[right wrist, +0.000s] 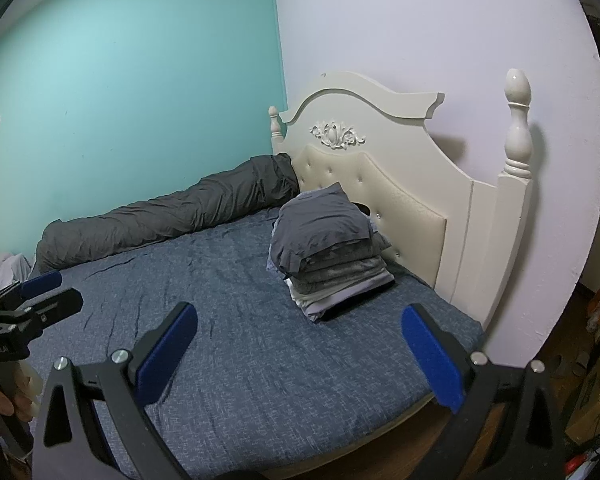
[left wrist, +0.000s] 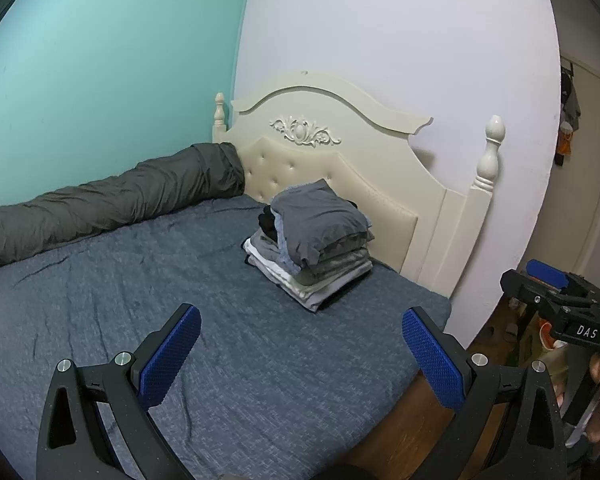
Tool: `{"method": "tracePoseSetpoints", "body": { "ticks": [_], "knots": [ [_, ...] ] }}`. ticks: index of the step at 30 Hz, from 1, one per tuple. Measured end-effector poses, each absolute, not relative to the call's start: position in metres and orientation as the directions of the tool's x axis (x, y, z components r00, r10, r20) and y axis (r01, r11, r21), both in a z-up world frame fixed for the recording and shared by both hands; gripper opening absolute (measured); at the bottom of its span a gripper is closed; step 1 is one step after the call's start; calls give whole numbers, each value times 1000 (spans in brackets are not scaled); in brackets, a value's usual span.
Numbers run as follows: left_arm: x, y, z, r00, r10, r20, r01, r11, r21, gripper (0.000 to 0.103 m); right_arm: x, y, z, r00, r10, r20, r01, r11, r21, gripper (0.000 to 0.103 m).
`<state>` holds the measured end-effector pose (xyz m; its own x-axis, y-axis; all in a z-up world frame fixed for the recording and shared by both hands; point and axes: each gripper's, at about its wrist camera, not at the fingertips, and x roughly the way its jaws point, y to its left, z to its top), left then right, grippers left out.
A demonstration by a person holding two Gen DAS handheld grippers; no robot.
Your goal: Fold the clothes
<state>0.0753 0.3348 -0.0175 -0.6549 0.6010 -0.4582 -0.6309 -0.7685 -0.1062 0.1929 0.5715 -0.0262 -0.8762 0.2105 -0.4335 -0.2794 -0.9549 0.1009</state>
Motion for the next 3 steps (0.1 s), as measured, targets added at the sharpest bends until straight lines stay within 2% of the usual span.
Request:
{"method": "tracePoseSetpoints", "body": {
  "ticks": [3],
  "knots": [
    [75,335,-17,-656,600,-459,-630,-770,-106,103,194,572,-25,-877,214,-430,-281,-954,100,102]
  ]
}}
